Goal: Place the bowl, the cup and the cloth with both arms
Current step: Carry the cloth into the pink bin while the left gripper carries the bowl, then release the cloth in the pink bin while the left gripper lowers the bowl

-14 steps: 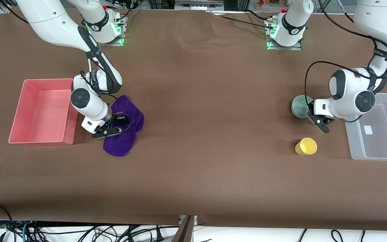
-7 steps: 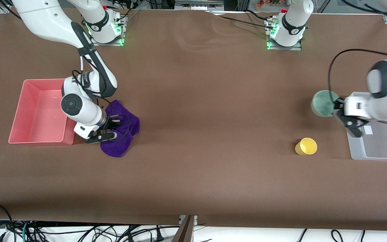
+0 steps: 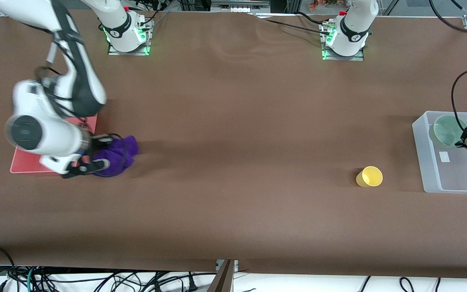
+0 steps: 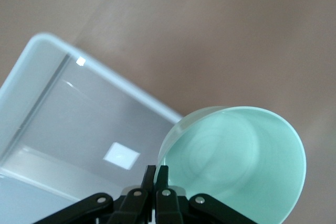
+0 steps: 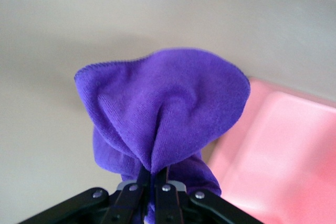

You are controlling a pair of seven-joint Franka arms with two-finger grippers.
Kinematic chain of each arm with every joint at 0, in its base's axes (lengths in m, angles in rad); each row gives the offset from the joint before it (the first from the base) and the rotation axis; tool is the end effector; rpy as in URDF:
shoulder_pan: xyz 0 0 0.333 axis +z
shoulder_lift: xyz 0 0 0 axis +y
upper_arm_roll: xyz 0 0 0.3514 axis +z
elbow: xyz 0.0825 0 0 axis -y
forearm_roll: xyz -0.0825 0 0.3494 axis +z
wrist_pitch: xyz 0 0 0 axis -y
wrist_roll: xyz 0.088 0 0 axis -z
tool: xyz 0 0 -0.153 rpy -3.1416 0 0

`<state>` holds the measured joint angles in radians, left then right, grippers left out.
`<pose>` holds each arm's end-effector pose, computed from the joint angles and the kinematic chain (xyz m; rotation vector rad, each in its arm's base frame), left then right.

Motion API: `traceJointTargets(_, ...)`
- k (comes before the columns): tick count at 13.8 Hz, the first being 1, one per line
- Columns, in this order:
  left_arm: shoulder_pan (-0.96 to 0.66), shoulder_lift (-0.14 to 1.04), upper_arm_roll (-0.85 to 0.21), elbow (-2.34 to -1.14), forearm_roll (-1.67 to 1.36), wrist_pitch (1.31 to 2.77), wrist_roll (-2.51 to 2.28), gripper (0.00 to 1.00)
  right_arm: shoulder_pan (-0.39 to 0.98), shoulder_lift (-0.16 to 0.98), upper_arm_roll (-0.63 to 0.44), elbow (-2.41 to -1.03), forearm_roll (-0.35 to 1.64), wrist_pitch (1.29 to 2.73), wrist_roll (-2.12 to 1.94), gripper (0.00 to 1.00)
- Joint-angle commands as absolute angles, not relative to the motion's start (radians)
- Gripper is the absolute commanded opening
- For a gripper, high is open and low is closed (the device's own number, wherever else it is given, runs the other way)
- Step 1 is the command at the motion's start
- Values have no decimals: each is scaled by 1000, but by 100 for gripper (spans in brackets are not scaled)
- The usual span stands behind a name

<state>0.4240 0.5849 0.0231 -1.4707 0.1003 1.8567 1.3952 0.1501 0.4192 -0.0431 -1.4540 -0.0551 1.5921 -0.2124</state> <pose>0.5970 0.2971 0.3240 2.6689 -1.4383 -0.3117 0.6156 0.0617 0.4243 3.0117 0.5009 -0.4367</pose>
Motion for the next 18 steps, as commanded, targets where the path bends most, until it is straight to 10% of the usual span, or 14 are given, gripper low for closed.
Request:
traceJointTargets(1,474,728,12,-1361,104,1949,1495,0,149,434,-185,-1315,-52,1392,-430,0)
traceJointTargets(5,525,804,12,-1362,94,2040,1508,0,149,436,-391,-1356,-49,1379,-652,0)
traceJointTargets(7,528,808,11,-1362,59,2054,1502,95,146,439,-434,-1443,-48,1428,-657,0)
traceJointTargets(13,464,600,-43,-1351,21,1785,1378,100,130,471,-462,-1686,-28,1637,-653,0)
traceJointTargets(14,427,572,-43,-1351,23,1737,1285,100,130,488,-462,-1687,-8,1650,-646,24)
traceJointTargets(15,388,559,-44,-1351,15,1689,1178,100,129,489,-462,-1684,9,1654,-643,99)
traceJointTargets(18,248,555,-46,-1353,-4,1643,807,100,129,421,-468,-1635,78,1619,-641,100)
